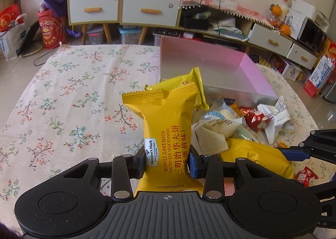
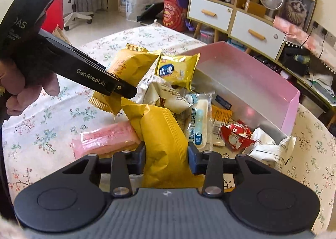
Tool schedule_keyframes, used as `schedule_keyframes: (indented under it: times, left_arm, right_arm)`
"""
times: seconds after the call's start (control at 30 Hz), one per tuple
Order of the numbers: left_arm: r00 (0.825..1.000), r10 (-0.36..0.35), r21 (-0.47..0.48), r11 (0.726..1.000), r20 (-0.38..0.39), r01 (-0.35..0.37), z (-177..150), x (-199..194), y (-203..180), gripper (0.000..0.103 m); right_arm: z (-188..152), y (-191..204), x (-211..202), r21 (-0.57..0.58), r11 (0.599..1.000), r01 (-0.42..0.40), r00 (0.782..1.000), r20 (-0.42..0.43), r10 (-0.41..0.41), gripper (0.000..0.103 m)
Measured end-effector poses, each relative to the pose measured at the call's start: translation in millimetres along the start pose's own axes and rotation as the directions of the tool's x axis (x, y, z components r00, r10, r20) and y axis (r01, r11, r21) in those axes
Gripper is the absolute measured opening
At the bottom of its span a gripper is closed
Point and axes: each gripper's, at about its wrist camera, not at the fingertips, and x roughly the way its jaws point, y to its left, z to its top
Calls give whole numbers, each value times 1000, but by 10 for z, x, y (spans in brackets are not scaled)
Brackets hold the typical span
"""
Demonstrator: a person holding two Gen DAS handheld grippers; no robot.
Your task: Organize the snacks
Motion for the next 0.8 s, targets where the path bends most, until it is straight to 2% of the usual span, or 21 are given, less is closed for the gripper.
schedule_keyframes:
  times: [0.2,0.37,0.47,0.6,0.8]
  left_arm:
    - [1000,-7,12,1000,24,6,97,-126,-25,36]
    - [1000,3,22,1000,28,-4,291,-74,-83,36]
    - [999,-12,17,1000,35,12,457,-16,-101,36]
    - [999,-19,17,1000,35,18,766,156,-133,36]
    - [999,-33,11,999,39,32,1262,464,-209,36]
  right_arm:
    - [106,-80,-124,49,999,8,998,68,-12,36]
    - [242,-306,-141,169,982,81,986,134,-104,36]
    - [327,-479,-67,246,960,134,974,145,-173,36]
    - [387,-747,67,386,906,176,959,142,-247,36]
    - [408,-976,237,504,843,189,945,140,-295,36]
